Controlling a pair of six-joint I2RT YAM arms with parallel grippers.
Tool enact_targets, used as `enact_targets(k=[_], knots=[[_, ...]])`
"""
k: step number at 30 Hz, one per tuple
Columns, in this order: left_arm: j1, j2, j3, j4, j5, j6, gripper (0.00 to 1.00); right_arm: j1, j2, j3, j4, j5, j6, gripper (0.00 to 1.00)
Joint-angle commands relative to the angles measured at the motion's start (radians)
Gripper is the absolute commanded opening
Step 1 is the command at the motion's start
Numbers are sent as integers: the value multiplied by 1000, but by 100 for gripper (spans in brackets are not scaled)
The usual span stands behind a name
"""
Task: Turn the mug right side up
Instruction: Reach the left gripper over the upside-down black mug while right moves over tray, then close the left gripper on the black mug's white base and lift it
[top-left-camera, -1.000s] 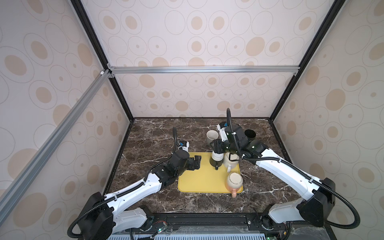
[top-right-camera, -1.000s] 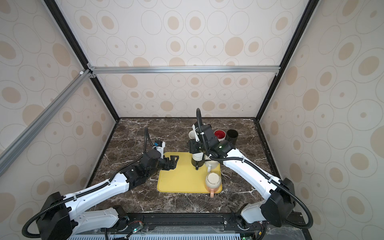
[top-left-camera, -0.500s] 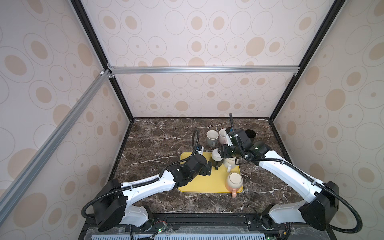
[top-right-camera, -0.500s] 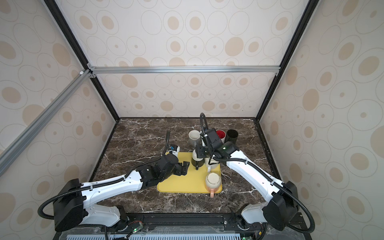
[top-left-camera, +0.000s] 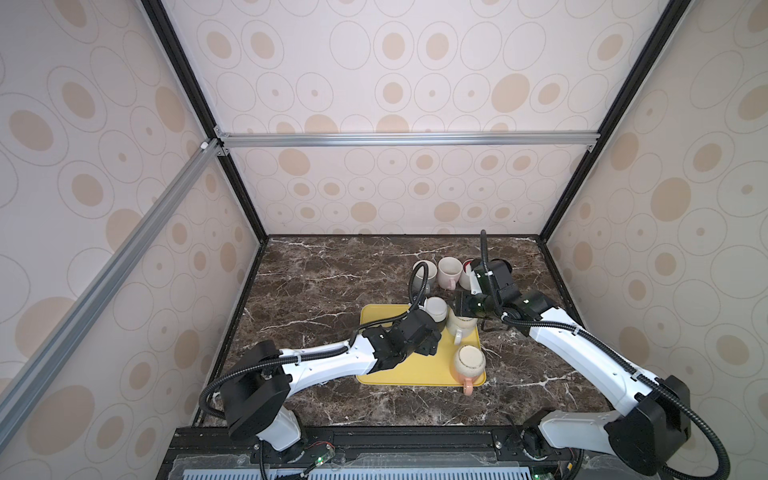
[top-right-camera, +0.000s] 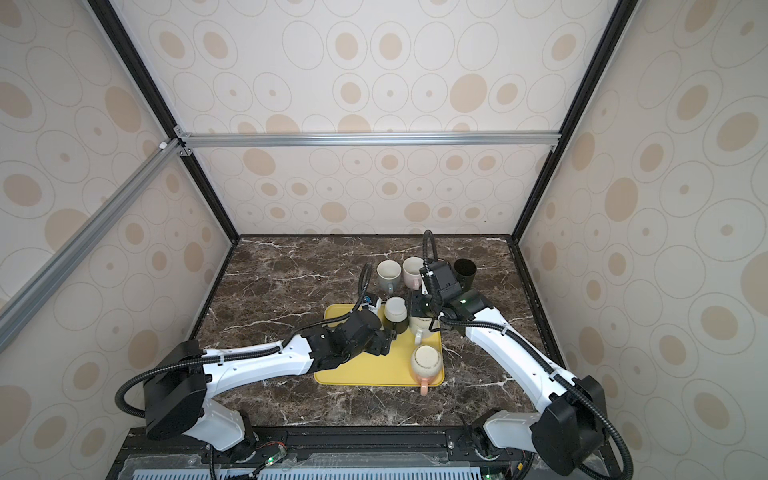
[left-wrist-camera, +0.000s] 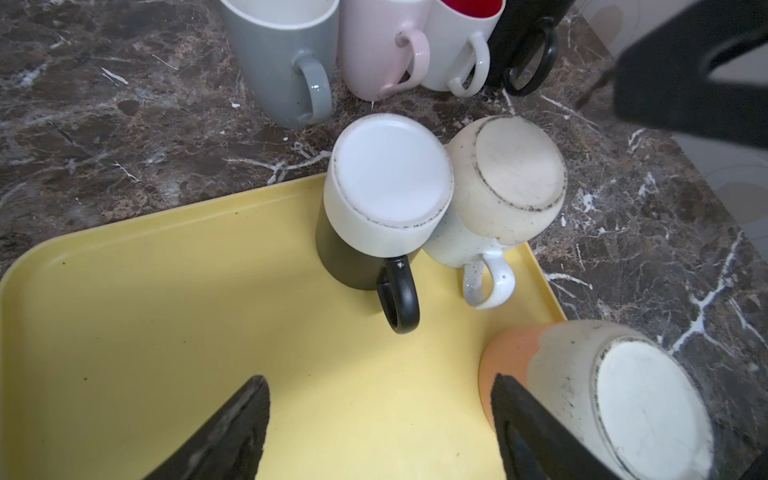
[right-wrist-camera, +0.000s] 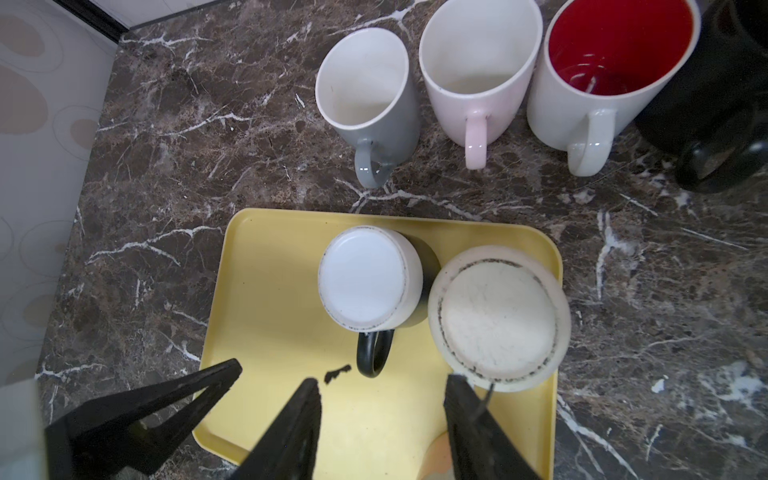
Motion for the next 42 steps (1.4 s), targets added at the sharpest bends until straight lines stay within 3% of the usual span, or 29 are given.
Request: enact_targets(k=[1, 7, 42], knots=[[-6, 63, 95, -63, -35, 24, 78, -8, -26, -17, 8, -7, 10, 51], [-2, 180, 203, -135, -28, 48, 62, -18, -40, -27, 21, -7, 8, 50], [77, 347, 327, -149, 35, 83, 39, -69, -62, -81, 92, -37, 3, 49]])
